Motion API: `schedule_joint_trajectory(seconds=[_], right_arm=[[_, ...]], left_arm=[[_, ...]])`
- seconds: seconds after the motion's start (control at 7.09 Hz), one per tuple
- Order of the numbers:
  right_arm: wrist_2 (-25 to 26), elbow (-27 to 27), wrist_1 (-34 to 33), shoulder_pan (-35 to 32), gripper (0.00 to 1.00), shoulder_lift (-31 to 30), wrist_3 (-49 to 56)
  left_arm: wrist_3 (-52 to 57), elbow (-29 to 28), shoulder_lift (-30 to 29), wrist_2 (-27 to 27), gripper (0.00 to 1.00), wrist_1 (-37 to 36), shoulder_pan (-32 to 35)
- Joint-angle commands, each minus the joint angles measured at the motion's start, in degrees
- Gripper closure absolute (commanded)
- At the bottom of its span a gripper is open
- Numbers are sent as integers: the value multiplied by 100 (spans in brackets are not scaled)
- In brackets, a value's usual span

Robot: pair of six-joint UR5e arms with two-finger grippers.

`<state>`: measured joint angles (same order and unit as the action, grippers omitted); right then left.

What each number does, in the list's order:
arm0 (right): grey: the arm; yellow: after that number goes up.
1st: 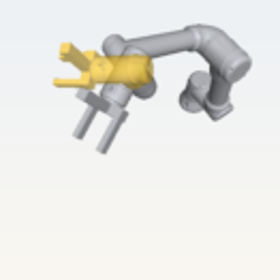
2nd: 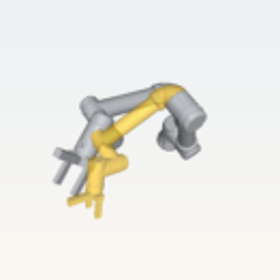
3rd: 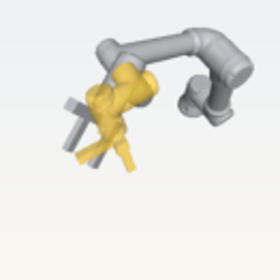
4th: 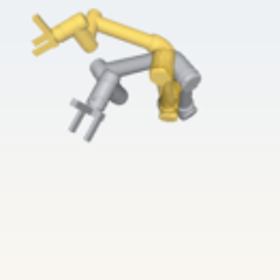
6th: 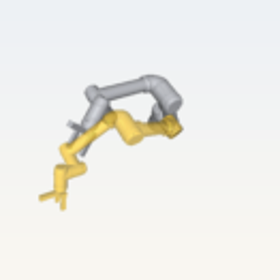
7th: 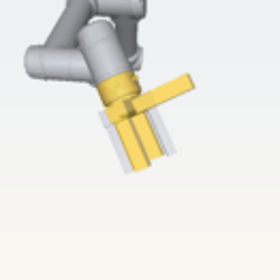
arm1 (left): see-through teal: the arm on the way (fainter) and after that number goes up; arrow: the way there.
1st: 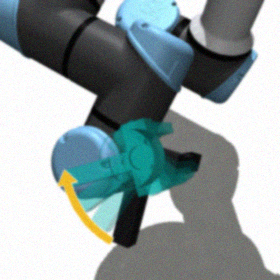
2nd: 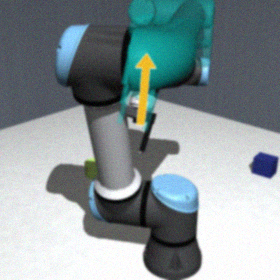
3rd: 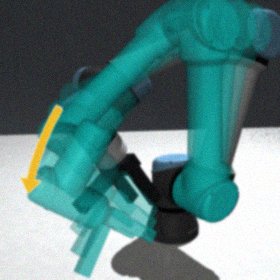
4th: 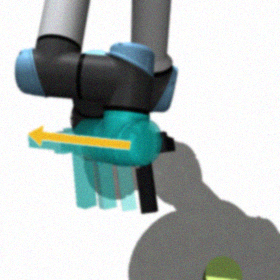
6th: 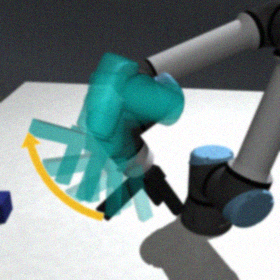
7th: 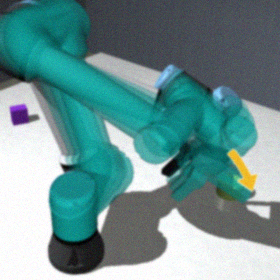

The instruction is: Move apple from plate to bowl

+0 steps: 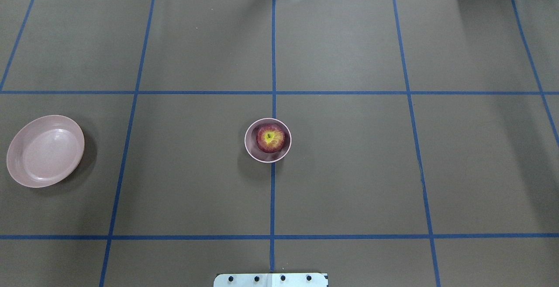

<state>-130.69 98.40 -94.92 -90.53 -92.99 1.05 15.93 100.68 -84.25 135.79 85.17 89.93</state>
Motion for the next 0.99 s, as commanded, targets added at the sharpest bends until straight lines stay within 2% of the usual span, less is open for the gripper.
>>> schedule_joint_trajectory(seconds=[0.0,0.85], right_arm=[[0,-5,0,0,0,0,-9],[-87,4,0,9,0,0,-9]], left_arm=[[-2,5,-4,0,2,0,-2],[-2,5,-4,9,2,0,7]])
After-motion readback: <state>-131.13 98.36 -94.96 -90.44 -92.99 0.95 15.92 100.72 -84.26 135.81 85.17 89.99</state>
